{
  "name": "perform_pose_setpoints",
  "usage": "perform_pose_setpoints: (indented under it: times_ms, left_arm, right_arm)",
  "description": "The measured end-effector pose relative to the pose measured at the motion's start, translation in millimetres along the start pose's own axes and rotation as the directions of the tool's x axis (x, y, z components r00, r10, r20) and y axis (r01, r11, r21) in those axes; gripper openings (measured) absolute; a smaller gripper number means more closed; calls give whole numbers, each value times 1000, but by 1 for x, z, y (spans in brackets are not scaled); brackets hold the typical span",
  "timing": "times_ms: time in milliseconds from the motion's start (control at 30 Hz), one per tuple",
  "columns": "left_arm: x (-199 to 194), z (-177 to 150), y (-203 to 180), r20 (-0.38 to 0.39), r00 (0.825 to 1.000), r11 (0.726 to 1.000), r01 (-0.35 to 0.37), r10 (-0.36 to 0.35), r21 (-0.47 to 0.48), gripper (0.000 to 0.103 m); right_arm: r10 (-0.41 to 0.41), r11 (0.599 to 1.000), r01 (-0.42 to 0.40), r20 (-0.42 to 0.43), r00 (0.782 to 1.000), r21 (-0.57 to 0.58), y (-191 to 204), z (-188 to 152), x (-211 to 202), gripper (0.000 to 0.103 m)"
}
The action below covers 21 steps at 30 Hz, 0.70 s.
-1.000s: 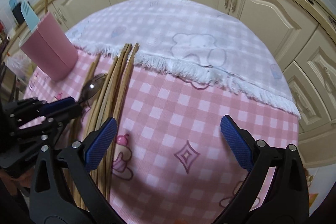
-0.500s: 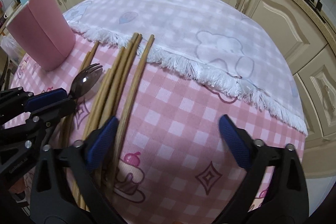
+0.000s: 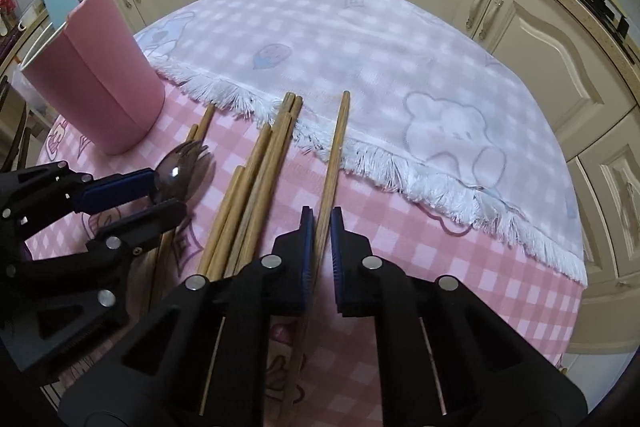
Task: Organize utensils
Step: 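Lift the spoon-fork with the left tool while the right tool grasps a chopstick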
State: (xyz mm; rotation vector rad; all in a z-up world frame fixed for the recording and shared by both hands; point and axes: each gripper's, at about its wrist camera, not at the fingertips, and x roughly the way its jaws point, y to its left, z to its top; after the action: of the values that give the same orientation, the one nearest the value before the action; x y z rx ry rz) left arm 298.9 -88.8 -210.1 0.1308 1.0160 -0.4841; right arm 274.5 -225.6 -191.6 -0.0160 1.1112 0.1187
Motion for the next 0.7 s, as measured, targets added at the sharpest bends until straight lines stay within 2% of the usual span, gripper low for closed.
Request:
perform_pose_setpoints:
  times_ms: [100,267,433,533,700]
  left_arm:
    - [-7,-4,4,17,1000,1000,6,-5,-16,27]
    - [-30,-11,7,89,996,999,21,-18,-32,27]
    - [-58,-18,9,193,981,998,38,-27,-51,27]
    - [-74,-21,10,262,964,997,50,-35,-53,27]
    - [-97,-25,7,347,937,997,65,-43,-50,26]
  right_arm:
    - [28,999,-28,13,1000,27,-7,-7,-6,7]
    - [104,991,-108,66,992,75,-22,-18,-19,6]
    - [165,979,-181,157,974,98,-28,-28,-45,6]
    - [204,968,-230,218,954,101,-32,-29,-61,6]
    - [262,946,-311,339,904,98,-34,-29,-90,6]
